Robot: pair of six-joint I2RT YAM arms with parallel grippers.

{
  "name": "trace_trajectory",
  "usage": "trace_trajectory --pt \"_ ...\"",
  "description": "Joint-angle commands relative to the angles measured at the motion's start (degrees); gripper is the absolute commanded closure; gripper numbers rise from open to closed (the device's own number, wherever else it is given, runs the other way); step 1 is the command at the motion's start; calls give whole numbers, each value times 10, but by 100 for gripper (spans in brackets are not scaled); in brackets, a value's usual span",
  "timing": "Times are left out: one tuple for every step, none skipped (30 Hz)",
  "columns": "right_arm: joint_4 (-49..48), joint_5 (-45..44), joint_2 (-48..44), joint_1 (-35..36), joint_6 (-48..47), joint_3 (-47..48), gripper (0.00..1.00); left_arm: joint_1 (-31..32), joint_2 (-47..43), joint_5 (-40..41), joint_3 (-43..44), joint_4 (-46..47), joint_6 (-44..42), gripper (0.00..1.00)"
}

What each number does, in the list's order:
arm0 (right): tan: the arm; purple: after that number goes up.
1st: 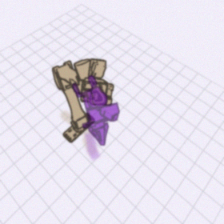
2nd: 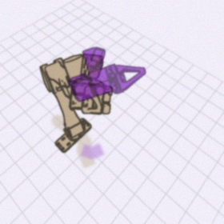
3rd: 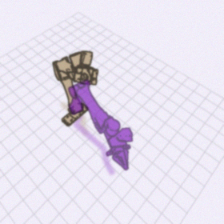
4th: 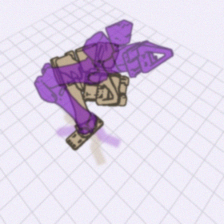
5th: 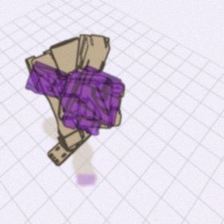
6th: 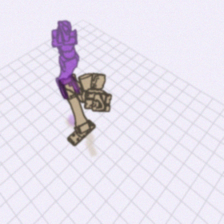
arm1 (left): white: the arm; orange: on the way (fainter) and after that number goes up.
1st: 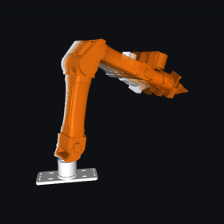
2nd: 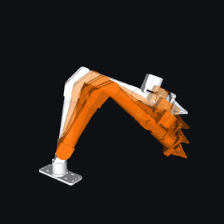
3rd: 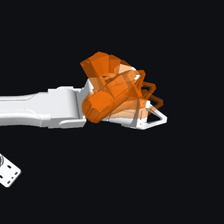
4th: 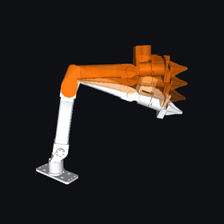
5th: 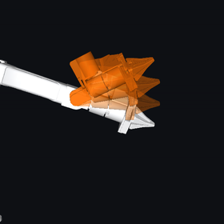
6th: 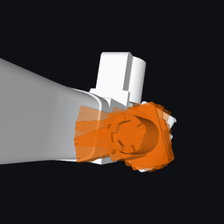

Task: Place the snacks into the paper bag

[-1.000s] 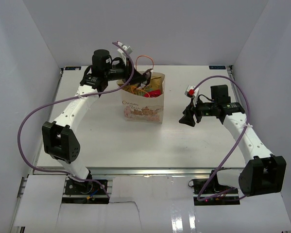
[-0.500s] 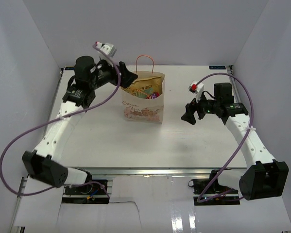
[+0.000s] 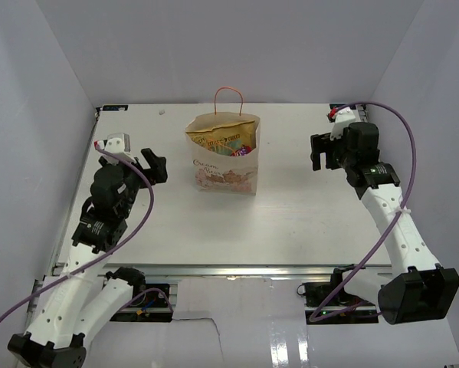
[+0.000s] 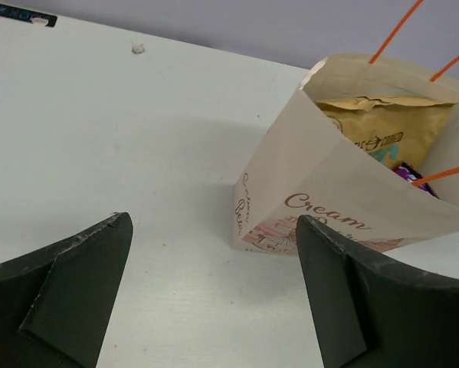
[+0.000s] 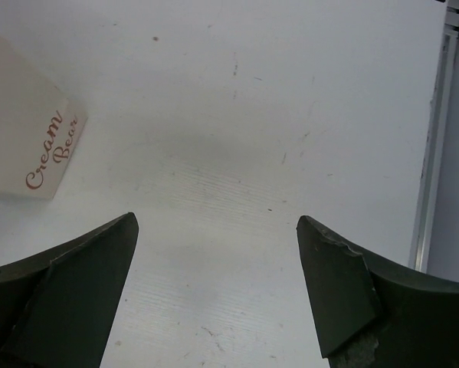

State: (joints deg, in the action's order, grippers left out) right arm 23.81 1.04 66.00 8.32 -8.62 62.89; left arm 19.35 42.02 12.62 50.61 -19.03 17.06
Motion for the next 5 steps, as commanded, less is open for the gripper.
trace_trajectory --pt "-30 -71 -24 -1 24 23 10 -1 -21 44 -15 -23 33 2" --pt "-31 -72 -26 -1 19 19 10 -1 -24 42 -16 -29 33 2" --pt "-32 -69 -28 -1 12 15 10 -1 -24 41 -16 -32 35 2" --pt "-32 -69 -32 -1 9 12 10 -1 -25 38 -16 -35 36 2" --pt "-39 -58 -41 -1 3 2 10 -1 -26 36 -14 -40 37 2"
